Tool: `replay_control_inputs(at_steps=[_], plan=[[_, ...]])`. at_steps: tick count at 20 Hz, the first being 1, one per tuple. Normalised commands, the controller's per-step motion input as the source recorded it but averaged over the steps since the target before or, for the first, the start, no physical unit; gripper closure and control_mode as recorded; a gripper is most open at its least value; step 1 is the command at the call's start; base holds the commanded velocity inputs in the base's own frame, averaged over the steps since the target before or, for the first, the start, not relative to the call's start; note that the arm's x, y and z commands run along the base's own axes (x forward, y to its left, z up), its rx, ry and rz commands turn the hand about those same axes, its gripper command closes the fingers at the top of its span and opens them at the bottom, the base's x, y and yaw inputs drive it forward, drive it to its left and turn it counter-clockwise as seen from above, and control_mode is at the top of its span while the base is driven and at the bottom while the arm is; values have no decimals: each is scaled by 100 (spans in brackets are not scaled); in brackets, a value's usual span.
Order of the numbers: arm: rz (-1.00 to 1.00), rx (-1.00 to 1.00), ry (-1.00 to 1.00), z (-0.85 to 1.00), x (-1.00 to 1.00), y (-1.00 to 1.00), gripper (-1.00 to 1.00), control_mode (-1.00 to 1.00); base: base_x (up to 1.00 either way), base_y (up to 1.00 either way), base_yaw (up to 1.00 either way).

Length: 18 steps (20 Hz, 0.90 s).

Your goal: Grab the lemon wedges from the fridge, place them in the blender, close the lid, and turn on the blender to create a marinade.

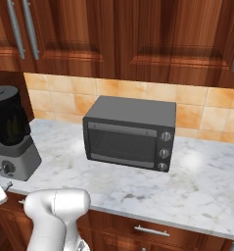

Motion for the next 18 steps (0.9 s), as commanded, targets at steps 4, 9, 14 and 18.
replay_control_inputs(at_steps=[4,9,14,18], plan=[[0,0,0,-57,28,2,-100,-100,0,0,0],[0,0,0,-60,15,8,-100,-100,0,0,0],[0,0,0,-47,14,8,-100,-100,0,0,0],[0,0,0,-34,24,0,-100,-100,0,0,0]])
